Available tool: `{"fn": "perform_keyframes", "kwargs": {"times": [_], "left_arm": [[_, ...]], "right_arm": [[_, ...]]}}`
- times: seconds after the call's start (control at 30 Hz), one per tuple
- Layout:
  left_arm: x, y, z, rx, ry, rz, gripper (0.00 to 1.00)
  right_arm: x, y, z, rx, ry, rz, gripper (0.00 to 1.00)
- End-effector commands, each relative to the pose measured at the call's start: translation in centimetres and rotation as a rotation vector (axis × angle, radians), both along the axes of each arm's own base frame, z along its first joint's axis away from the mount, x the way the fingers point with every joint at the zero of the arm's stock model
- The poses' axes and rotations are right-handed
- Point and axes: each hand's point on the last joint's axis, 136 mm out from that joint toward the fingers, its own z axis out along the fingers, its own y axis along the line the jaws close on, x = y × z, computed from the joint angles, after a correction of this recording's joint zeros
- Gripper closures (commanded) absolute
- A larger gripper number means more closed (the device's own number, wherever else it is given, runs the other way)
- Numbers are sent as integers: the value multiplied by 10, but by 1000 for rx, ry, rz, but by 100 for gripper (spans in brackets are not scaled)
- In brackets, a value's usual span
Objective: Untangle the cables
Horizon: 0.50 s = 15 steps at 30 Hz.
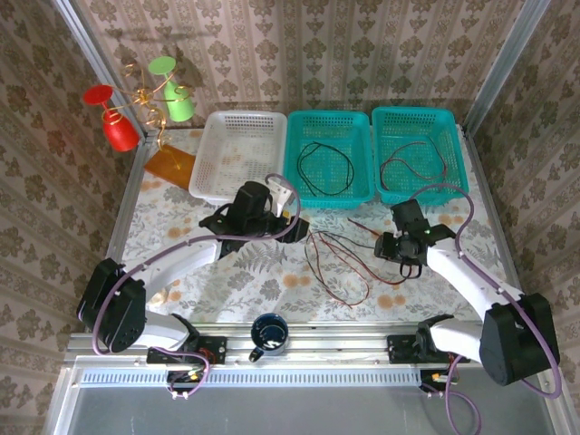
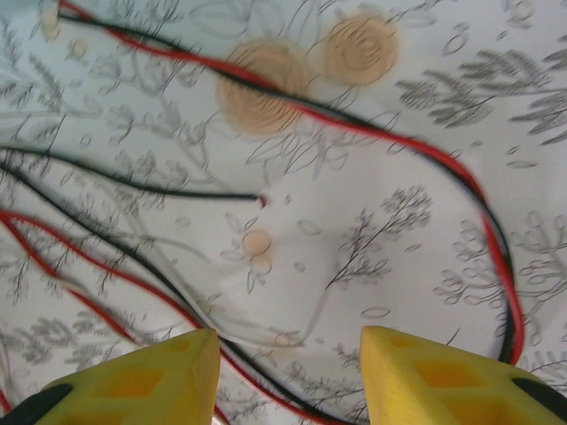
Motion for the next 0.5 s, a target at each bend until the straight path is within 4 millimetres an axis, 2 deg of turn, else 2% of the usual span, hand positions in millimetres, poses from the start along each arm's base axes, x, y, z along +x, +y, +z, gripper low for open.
{"fn": "perform_keyframes", "kwargs": {"times": [0.0,0.17,0.47], "left_arm": [[-7,0,1,1,-7,-23,25],[-8,1,0,1,-1,-26,25],[-8,1,-5,6,15,-14,25]], "right_arm": [[-18,14,-11,54,60,28,56],[-26,24,-20,19,82,86,58],[-21,47,-35,-54,112,188,68]]}}
